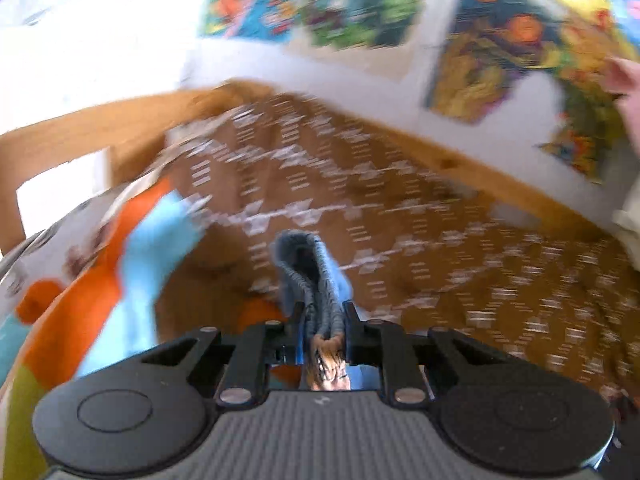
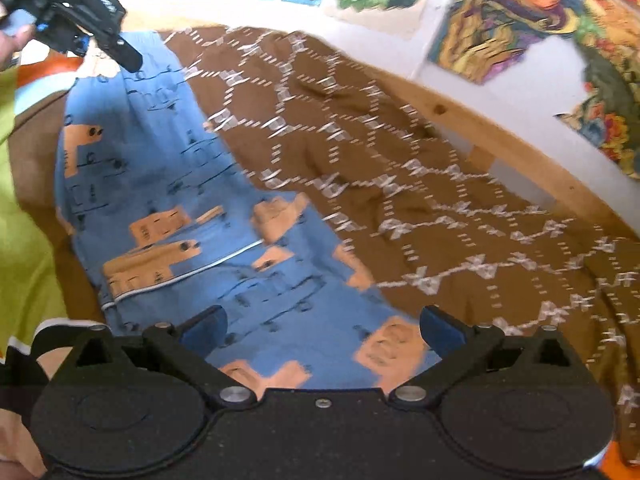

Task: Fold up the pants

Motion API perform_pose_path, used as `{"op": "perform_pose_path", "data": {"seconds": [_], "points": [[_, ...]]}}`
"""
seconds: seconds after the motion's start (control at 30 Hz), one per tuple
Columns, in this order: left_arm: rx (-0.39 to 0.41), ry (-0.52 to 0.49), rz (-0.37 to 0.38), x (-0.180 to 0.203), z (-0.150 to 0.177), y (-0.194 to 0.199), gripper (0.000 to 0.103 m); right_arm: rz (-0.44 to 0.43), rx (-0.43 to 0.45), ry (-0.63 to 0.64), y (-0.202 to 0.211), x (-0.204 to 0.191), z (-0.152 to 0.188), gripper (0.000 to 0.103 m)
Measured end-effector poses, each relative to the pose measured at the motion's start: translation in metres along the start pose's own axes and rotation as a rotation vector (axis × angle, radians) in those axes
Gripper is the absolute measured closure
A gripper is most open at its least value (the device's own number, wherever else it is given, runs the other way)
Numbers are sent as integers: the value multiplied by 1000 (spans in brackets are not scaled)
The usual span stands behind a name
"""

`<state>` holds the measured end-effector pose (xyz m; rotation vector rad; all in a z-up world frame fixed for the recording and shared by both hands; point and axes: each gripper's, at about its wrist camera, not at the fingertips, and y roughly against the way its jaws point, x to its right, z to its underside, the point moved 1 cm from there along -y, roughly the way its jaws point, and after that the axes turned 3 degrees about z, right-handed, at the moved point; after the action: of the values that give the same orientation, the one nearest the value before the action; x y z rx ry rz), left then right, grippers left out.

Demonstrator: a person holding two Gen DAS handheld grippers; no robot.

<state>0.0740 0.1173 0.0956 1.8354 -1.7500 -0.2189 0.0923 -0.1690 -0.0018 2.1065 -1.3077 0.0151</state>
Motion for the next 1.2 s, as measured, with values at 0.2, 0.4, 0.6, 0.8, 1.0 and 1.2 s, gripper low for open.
{"op": "perform_pose_path", "data": {"seconds": [0.2, 0.4, 0.6, 0.8, 1.0, 1.2], "points": [[-16, -163, 222, 71, 1, 6, 84, 75, 4, -179, 29, 56, 3, 1], [-142, -326, 344, 140, 36, -24, 83, 172, -8, -350, 49, 108, 29, 1], [-255, -586, 388, 198, 95, -60, 75, 221, -9, -456, 43, 143, 54, 1], [-194, -718, 398, 204, 121, -44, 27, 97, 1, -544, 31, 148, 66, 1], [-253, -768, 378, 178, 132, -38, 27, -114, 56, -591, 12, 137, 59, 2], [-303, -803, 388, 171, 142, -38, 43, -281, 19, -616, -4, 115, 49, 22]]}}
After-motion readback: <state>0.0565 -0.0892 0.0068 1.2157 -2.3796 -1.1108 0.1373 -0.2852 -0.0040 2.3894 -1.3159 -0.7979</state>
